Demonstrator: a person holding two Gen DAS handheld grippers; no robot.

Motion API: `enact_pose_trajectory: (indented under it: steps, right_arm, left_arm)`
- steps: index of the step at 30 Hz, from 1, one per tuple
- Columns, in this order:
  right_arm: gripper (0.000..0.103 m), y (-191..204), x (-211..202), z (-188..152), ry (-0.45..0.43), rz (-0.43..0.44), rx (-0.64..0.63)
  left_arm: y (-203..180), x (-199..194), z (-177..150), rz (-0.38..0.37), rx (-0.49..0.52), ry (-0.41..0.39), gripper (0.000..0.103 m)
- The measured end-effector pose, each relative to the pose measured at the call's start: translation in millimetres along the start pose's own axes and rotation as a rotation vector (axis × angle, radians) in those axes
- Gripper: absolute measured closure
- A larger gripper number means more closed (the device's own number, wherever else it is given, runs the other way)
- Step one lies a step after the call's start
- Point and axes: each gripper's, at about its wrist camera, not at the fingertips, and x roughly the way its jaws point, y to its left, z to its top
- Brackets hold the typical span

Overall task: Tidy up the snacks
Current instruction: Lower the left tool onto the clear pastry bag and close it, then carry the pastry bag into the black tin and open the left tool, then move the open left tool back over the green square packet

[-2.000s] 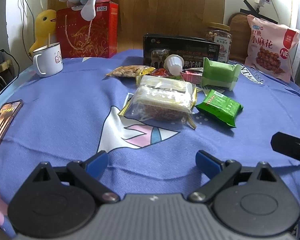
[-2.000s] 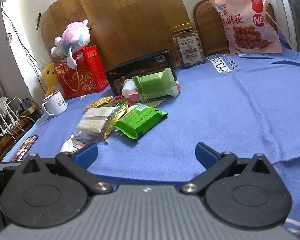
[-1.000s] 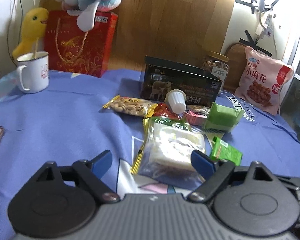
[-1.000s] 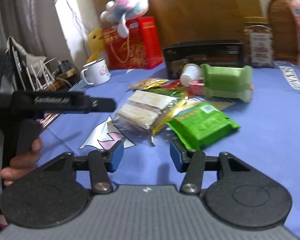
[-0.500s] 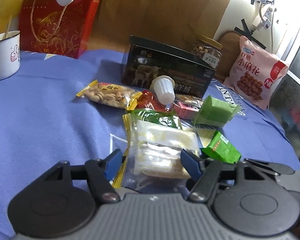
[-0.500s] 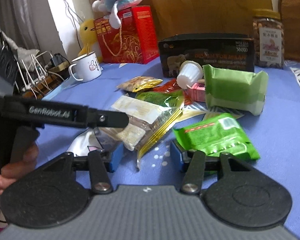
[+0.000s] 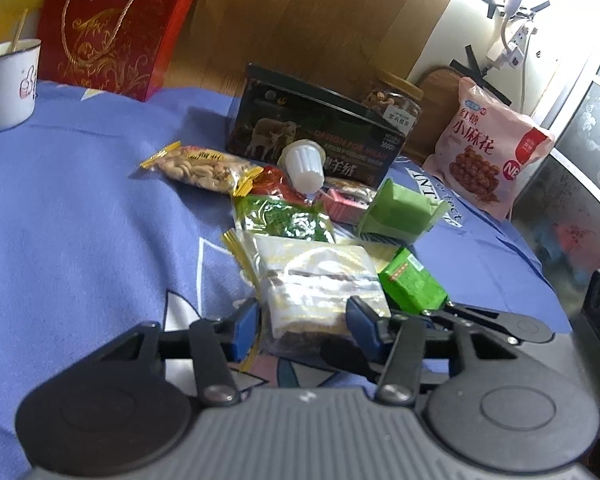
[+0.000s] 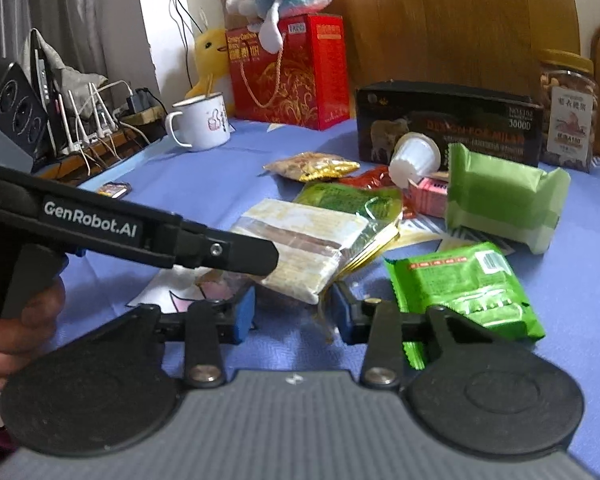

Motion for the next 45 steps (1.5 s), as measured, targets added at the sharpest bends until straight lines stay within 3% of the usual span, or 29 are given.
enact_pose_trajectory:
  steps: [11, 24, 32, 40, 45]
  right_arm:
    - [0.061, -11, -17, 22, -0.124, -0.021, -0.003]
    - [0.061, -68, -8, 90, -0.203, -0.118, 0.003]
    - [0.061, -118, 29, 129, -0.177, -0.151, 0.038]
    - [0.060, -144, 68, 140, -0.102, -0.186, 0.046]
    - [0.060, -139, 63, 139, -0.120, -0.187, 0.019]
  left_arm:
    - [-33, -7, 36, -0.006, 0.109, -0.079, 0.055]
    - [-62, 45, 124, -0.015, 0.218, -0.178, 0.055]
    - [-57, 103, 176, 0.021, 0.215, -0.187, 0.055]
    - [-39, 149, 186, 0.064, 0.182, -0.143, 0.056]
    - [-36, 142, 187, 0.039, 0.153, -0.154, 0.056]
